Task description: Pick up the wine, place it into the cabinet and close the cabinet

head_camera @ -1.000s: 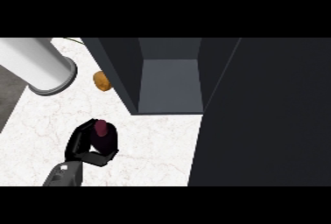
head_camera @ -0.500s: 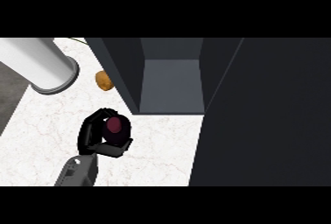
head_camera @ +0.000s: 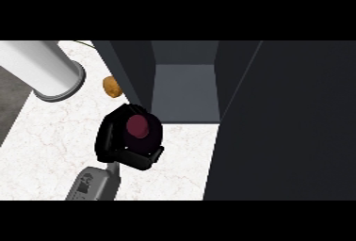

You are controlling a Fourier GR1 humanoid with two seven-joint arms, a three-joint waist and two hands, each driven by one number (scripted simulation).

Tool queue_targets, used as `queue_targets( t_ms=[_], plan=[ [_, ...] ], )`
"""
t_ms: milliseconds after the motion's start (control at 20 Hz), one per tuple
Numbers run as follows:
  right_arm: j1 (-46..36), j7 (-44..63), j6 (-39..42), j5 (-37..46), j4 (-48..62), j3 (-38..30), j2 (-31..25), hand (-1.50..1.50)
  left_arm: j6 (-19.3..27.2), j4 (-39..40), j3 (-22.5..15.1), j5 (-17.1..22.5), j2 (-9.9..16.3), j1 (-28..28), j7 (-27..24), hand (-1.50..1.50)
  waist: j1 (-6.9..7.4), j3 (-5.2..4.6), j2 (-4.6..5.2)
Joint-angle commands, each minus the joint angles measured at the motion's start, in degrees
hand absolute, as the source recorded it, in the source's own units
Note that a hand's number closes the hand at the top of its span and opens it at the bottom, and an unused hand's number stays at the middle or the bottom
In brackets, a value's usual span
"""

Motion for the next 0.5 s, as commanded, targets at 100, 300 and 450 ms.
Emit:
queue_targets(
  t_ms=[100,300,450],
  plan=[
    [2.1,2.7,1.0,-6.9,-5.5,-2.8,-0.3,-1.50,13.3,-7.7,-9.9,4.6,-0.1,-4.6,9.3,1.50,-0.80,-0.01,0.28],
    [4.1,1.9,1.2,-6.1,-6.0,-2.9,0.0,-1.50,21.2,-12.4,-13.3,3.5,-0.1,-7.7,16.7,1.50,-0.56,-0.01,0.30],
    [2.8,3.4,0.4,-3.7,-6.4,0.1,0.5,-1.50,22.5,-11.7,-10.2,1.9,-0.1,-14.6,23.1,1.50,-0.60,-0.03,0.28]
  ],
)
